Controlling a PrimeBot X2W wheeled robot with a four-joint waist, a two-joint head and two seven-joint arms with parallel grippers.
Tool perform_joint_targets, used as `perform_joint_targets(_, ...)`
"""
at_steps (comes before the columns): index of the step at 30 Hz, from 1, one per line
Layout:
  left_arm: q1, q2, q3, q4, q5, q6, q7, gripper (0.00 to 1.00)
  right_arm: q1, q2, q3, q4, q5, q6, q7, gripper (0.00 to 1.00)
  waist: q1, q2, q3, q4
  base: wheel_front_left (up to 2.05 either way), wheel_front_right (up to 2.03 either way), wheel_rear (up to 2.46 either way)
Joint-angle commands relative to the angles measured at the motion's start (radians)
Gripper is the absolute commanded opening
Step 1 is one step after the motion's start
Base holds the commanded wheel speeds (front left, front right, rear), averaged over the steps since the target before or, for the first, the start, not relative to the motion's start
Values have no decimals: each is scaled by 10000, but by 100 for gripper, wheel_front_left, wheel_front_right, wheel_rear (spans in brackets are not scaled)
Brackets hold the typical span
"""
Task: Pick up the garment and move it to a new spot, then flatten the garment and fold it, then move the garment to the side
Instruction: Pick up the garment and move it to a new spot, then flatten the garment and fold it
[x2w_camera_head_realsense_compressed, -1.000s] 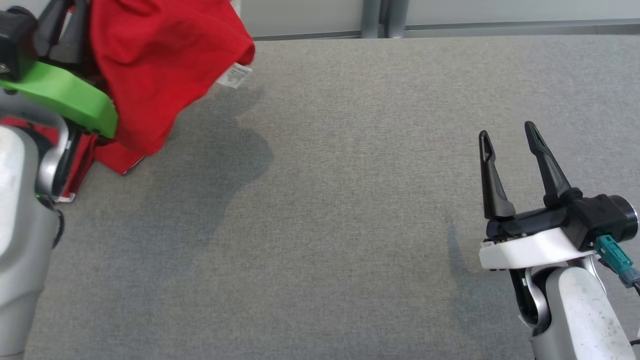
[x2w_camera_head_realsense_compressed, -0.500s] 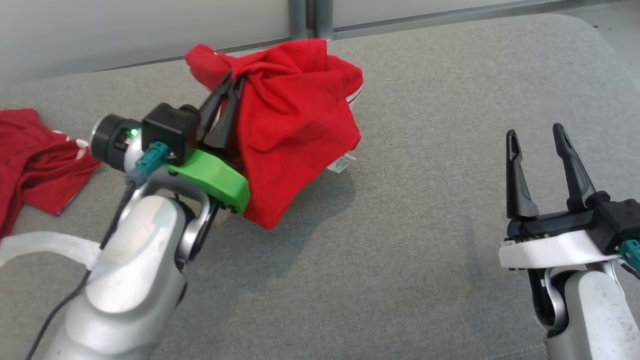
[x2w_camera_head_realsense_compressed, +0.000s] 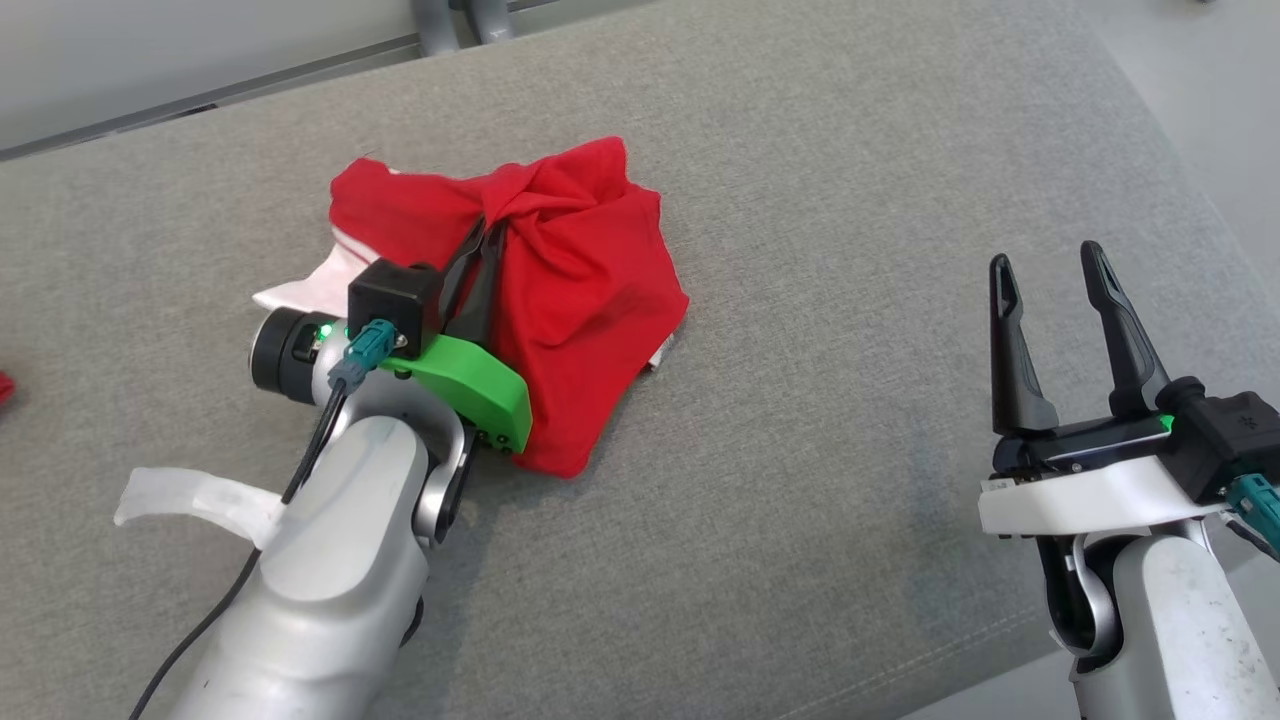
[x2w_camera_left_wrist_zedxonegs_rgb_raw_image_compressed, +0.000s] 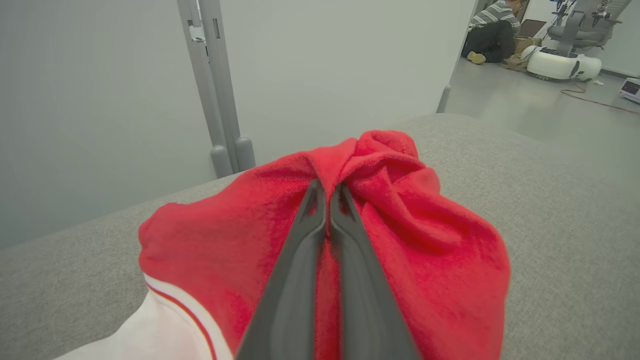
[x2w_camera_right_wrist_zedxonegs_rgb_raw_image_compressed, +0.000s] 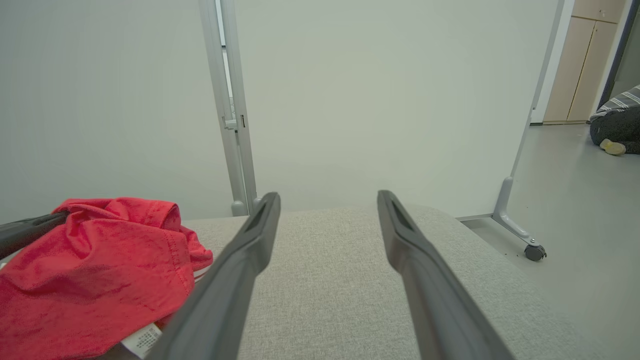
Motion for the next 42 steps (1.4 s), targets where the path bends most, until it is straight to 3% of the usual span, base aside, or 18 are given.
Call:
perform_joint_targets(1,-145,-29,45,309,-100,87,-95,0,-13,-19,46,6,82,1,-34,100,0,57,390,-516,0,0,0)
perform_joint_targets(7,-130,-360,-91,1707,-282,-151,-180,0,108,-21,66,69,124,1,-35,100,0,57,274,-588,0,0,0)
perform_joint_targets(8,-88,-420,-130,1884,-364,-275,-189,12,131,-21,76,89,111,1,-33,100,0,57,223,-546,0,0,0)
perform_joint_targets(10,-80,-504,-200,2166,-481,-469,-218,73,153,-21,110,124,60,1,-33,100,0,57,113,-424,0,0,0)
perform_joint_targets(11,-80,-504,-200,2166,-481,-469,-218,73,153,-21,110,124,60,1,-33,100,0,57,113,-424,0,0,0)
perform_joint_targets(12,-98,-546,-203,2246,-567,-536,-248,100,163,-19,125,140,39,1,-35,100,0,57,53,-342,0,0,0)
perform_joint_targets(19,-152,-701,-101,2068,-968,-712,-352,100,176,-24,138,117,-156,1,-33,100,0,57,-305,309,0,0,0)
perform_joint_targets(27,292,-447,662,1629,-1155,-310,-347,100,337,-24,106,206,-339,1,-33,100,0,57,-821,901,0,0,0)
perform_joint_targets(36,101,115,1333,2878,-1724,-20,81,100,302,-24,244,81,-436,1,-33,100,0,57,-709,880,0,0,0)
perform_joint_targets(42,-401,266,1465,3616,-2012,-207,621,100,148,-22,280,32,-474,1,-35,100,0,57,-310,593,0,0,0)
